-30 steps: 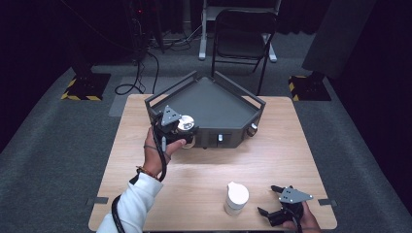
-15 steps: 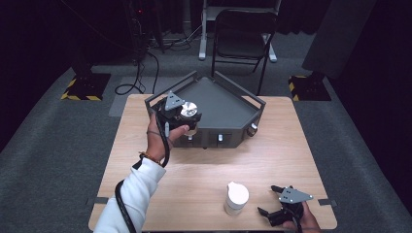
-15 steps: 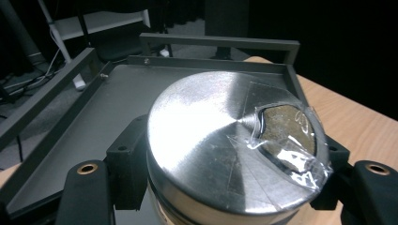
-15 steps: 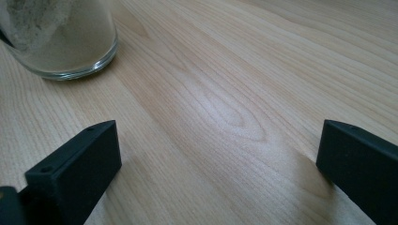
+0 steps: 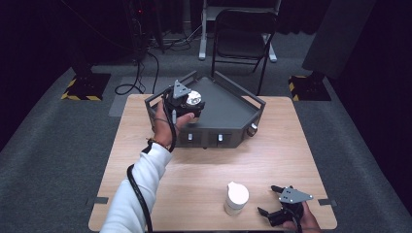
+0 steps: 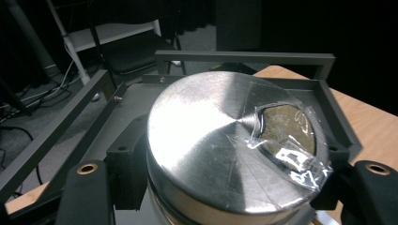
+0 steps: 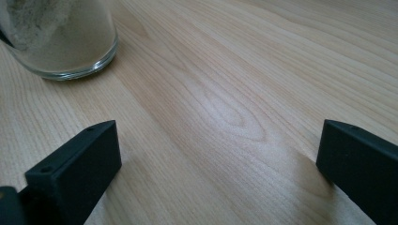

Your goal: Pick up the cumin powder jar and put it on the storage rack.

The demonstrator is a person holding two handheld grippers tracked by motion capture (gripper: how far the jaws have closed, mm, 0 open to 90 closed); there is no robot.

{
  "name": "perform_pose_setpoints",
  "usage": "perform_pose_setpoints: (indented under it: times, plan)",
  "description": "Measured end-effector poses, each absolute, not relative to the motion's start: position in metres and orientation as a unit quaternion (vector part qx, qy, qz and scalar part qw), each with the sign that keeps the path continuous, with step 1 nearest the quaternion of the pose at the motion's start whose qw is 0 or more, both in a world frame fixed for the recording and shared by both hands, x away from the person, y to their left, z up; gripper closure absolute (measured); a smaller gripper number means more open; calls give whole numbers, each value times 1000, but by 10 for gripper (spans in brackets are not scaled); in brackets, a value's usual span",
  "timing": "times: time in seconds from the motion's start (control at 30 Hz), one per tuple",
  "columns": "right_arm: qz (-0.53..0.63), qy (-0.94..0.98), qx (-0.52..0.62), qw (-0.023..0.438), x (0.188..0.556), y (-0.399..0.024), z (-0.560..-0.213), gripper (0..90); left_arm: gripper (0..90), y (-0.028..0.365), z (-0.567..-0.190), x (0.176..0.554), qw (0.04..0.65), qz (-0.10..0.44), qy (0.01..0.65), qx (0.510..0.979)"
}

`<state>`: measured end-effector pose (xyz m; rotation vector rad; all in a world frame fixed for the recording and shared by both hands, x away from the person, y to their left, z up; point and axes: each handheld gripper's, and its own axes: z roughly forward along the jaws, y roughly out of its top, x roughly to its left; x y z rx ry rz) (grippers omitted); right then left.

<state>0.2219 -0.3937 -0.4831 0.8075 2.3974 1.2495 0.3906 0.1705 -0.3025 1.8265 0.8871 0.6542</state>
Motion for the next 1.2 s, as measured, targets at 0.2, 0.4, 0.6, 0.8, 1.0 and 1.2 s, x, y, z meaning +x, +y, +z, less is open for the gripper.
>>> perform_pose_setpoints:
  times: [0.2, 0.4, 0.6, 0.8, 1.0, 1.2]
  plan:
    - [437, 839, 282, 159, 222, -394, -483, 0, 316, 167, -312, 400, 484, 267, 370, 747]
    - [437, 839, 282, 159, 222, -394, -483, 0, 317, 164, -321, 406, 480, 261, 375, 748]
    - [437, 839, 282, 160, 222, -394, -483, 0, 316, 163, -327, 409, 476, 259, 380, 750]
    - [437, 839, 282, 160, 222, -394, -483, 0, 316, 162, -334, 409, 479, 259, 384, 745]
    - [437, 839, 281, 160, 222, -394, -483, 0, 232, 163, -338, 407, 488, 258, 397, 733]
    - [438, 840, 280, 159, 222, -394, -483, 0, 56, 162, -332, 400, 489, 269, 410, 722]
